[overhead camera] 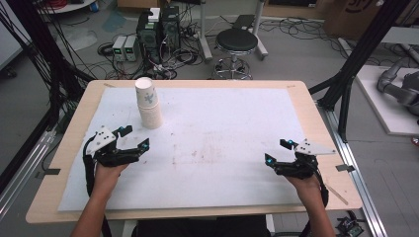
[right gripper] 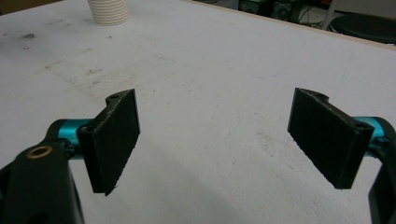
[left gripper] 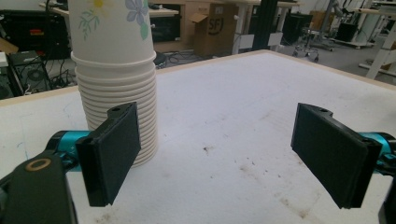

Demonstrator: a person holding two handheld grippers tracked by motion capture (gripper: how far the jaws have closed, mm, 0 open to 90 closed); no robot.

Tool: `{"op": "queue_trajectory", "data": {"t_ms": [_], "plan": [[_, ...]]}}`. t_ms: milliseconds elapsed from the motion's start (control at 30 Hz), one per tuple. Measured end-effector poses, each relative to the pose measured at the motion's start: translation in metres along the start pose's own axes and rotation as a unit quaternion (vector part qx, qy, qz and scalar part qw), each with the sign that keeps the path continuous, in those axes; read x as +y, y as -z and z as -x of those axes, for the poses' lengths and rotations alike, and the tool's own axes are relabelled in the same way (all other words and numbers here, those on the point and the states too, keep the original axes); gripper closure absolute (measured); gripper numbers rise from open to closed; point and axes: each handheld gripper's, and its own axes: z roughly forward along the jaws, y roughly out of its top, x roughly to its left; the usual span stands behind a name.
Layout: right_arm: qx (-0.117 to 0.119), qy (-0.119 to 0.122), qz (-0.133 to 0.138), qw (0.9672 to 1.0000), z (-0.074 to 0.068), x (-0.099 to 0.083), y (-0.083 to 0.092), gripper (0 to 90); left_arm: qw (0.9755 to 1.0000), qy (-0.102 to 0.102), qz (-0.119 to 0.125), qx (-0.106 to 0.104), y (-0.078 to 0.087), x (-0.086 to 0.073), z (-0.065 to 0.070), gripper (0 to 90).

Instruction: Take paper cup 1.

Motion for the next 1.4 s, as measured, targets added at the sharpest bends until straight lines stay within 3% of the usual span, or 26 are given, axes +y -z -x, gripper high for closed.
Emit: {"op": "queue_trajectory", "data": {"t_ms": [500,833,1167,1400], "plan": [[0.006,-0.001,0.001,1.0,0.002,0.0,-0.001,17.2,0.9999,0.009,0.002,-0.004,-0.002,0.001,0.0,15.9],[0.013,0.007,-0.004,0.9999,-0.005,0.002,-0.001,17.2,0.9998,0.011,0.009,-0.015,0.0,0.007,0.004,16.2],[0.019,0.005,-0.003,0.9998,-0.008,0.005,-0.001,17.2,0.9998,0.008,0.014,-0.013,-0.001,0.022,0.004,16.2],[0.022,0.005,-0.006,0.9997,-0.008,0.006,-0.003,17.2,0.9999,0.0,0.015,-0.007,-0.007,0.048,-0.003,16.1]]}}
